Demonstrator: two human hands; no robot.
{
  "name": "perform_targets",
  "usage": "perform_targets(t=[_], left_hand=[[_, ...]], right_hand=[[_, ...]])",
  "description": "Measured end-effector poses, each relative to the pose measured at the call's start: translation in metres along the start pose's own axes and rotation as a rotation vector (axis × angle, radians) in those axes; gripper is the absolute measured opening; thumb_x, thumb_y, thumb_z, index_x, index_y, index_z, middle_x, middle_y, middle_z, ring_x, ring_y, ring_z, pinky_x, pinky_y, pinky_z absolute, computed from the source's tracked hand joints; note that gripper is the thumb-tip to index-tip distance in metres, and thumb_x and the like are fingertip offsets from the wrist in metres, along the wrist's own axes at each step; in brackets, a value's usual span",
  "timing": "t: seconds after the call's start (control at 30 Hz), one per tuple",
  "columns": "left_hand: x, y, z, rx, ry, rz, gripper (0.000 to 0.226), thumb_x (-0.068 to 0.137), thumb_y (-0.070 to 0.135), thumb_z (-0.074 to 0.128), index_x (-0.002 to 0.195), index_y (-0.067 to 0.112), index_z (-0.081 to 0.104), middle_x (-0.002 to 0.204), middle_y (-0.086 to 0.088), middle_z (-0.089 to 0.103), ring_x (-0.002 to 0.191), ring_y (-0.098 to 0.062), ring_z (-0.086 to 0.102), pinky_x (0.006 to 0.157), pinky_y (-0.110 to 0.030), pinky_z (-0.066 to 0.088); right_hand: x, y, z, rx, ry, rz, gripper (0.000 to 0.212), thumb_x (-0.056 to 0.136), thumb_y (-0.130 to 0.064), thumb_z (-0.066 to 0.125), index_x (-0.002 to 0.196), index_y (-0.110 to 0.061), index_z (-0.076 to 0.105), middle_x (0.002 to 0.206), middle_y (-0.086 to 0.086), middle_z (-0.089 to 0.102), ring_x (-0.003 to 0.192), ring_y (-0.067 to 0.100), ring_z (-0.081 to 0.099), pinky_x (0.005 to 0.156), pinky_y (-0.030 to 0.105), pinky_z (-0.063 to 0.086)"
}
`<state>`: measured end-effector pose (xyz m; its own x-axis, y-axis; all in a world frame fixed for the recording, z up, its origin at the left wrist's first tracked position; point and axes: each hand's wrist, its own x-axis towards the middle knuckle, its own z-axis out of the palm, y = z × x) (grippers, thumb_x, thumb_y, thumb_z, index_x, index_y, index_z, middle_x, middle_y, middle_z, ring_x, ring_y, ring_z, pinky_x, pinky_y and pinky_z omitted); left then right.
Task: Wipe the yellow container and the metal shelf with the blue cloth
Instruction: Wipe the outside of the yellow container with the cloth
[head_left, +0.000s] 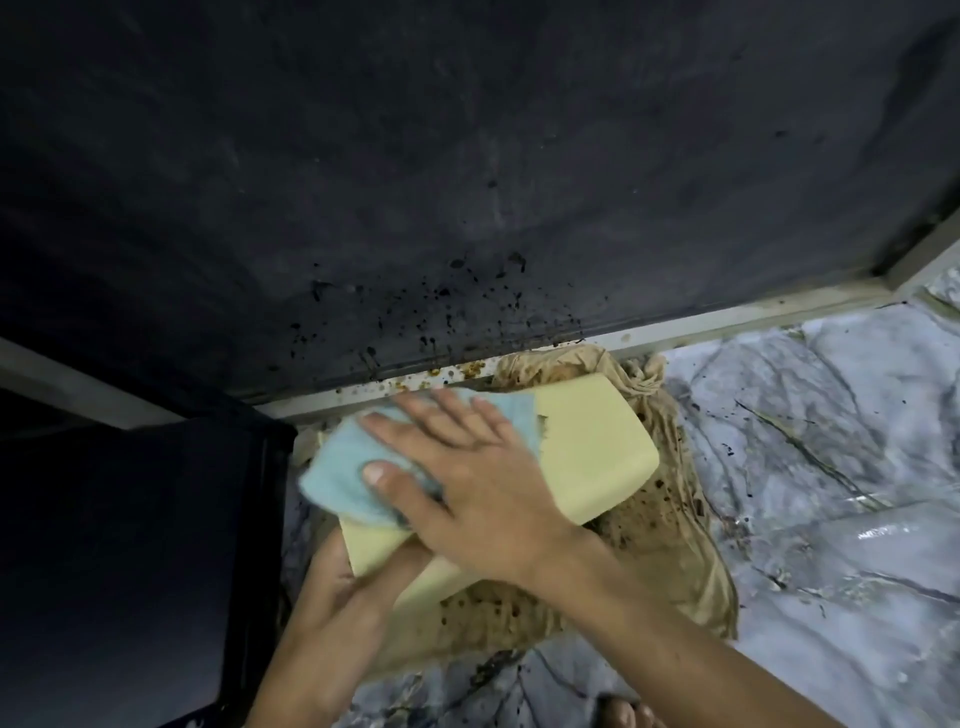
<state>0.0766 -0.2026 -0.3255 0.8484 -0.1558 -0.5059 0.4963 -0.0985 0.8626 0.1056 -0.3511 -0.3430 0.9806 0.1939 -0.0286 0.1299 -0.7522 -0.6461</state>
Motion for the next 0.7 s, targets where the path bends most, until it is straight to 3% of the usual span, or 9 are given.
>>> perform_targets(t=[0.1, 0.2, 0.33, 0.4, 0.43, 0.5, 0.57, 0.63, 0.7], left_hand=[[-0.003, -0.003, -0.004, 0.013, 0.064, -0.046, 0.043, 0.067, 0.029, 0.088, 0.110, 0.030, 0.078, 0.114, 0.000, 0.082, 0.107, -0.018, 0.077, 0.103, -0.047, 0.053], [-0.005, -0.002, -0.003, 0.024, 0.075, -0.076, 0.039, 0.070, 0.024, 0.089, 0.107, 0.031, 0.078, 0.110, 0.005, 0.083, 0.104, -0.013, 0.077, 0.093, -0.038, 0.053], [-0.006, 0.001, 0.007, 0.050, 0.012, -0.014, 0.038, 0.084, 0.005, 0.067, 0.114, 0.026, 0.071, 0.107, 0.001, 0.084, 0.098, -0.005, 0.078, 0.077, -0.021, 0.061], [-0.007, 0.000, 0.007, 0.025, 0.017, -0.045, 0.045, 0.094, -0.013, 0.051, 0.110, 0.027, 0.065, 0.106, -0.001, 0.078, 0.086, 0.009, 0.076, 0.066, -0.009, 0.058], [-0.009, 0.000, 0.004, 0.017, 0.008, -0.060, 0.046, 0.094, -0.015, 0.052, 0.111, 0.026, 0.065, 0.108, 0.000, 0.077, 0.087, 0.009, 0.076, 0.067, -0.010, 0.058], [-0.011, 0.010, -0.003, 0.042, -0.058, -0.087, 0.045, 0.081, -0.005, 0.078, 0.118, 0.019, 0.072, 0.114, -0.006, 0.082, 0.100, -0.011, 0.079, 0.082, -0.030, 0.061], [-0.005, 0.027, -0.015, -0.047, -0.074, -0.184, 0.069, 0.056, 0.019, 0.094, 0.121, 0.012, 0.073, 0.114, -0.015, 0.081, 0.100, -0.029, 0.080, 0.081, -0.047, 0.063], [0.012, 0.050, -0.017, -0.105, -0.036, -0.211, 0.062, 0.071, 0.050, 0.081, 0.122, 0.015, 0.072, 0.118, -0.021, 0.079, 0.108, -0.036, 0.076, 0.078, -0.051, 0.065], [0.029, 0.072, -0.010, -0.110, 0.048, -0.283, 0.052, 0.093, 0.056, 0.055, 0.115, 0.013, 0.073, 0.107, -0.021, 0.082, 0.098, -0.037, 0.078, 0.071, -0.046, 0.063]], right_hand=[[-0.019, 0.071, -0.015, -0.069, 0.097, 0.231, 0.055, 0.097, -0.067, 0.020, 0.150, -0.052, 0.020, 0.164, -0.016, 0.018, 0.153, 0.010, 0.003, 0.123, 0.042, -0.001], [-0.021, 0.100, -0.026, -0.079, 0.158, 0.415, 0.056, 0.097, -0.065, 0.022, 0.150, -0.047, 0.028, 0.164, -0.015, 0.023, 0.153, 0.011, 0.006, 0.123, 0.043, 0.000], [-0.013, 0.007, -0.002, -0.035, 0.026, 0.063, 0.052, 0.104, -0.053, 0.015, 0.154, -0.041, 0.014, 0.166, -0.014, 0.008, 0.153, 0.013, -0.011, 0.121, 0.045, -0.012], [-0.015, -0.029, 0.006, 0.085, -0.029, -0.133, 0.050, 0.104, -0.051, 0.022, 0.153, -0.041, 0.021, 0.165, -0.015, 0.013, 0.153, 0.010, -0.006, 0.121, 0.041, -0.012], [-0.014, -0.026, 0.007, 0.089, -0.004, -0.175, 0.050, 0.103, -0.051, 0.027, 0.152, -0.041, 0.027, 0.164, -0.016, 0.019, 0.153, 0.009, 0.001, 0.122, 0.041, -0.007], [-0.017, 0.013, 0.001, 0.026, 0.117, -0.126, 0.053, 0.100, -0.058, 0.030, 0.150, -0.041, 0.035, 0.161, -0.017, 0.029, 0.152, 0.008, 0.013, 0.123, 0.043, 0.006], [-0.027, 0.071, -0.012, 0.009, 0.189, 0.077, 0.056, 0.096, -0.064, 0.030, 0.148, -0.044, 0.036, 0.159, -0.020, 0.031, 0.150, 0.007, 0.017, 0.121, 0.048, 0.014], [-0.041, 0.119, -0.024, 0.067, 0.216, 0.189, 0.054, 0.094, -0.064, 0.036, 0.146, -0.047, 0.039, 0.157, -0.021, 0.033, 0.150, 0.006, 0.019, 0.120, 0.049, 0.019], [-0.048, 0.144, -0.026, 0.205, 0.256, 0.125, 0.049, 0.093, -0.057, 0.049, 0.141, -0.043, 0.050, 0.153, -0.017, 0.042, 0.148, 0.007, 0.025, 0.120, 0.046, 0.025]])
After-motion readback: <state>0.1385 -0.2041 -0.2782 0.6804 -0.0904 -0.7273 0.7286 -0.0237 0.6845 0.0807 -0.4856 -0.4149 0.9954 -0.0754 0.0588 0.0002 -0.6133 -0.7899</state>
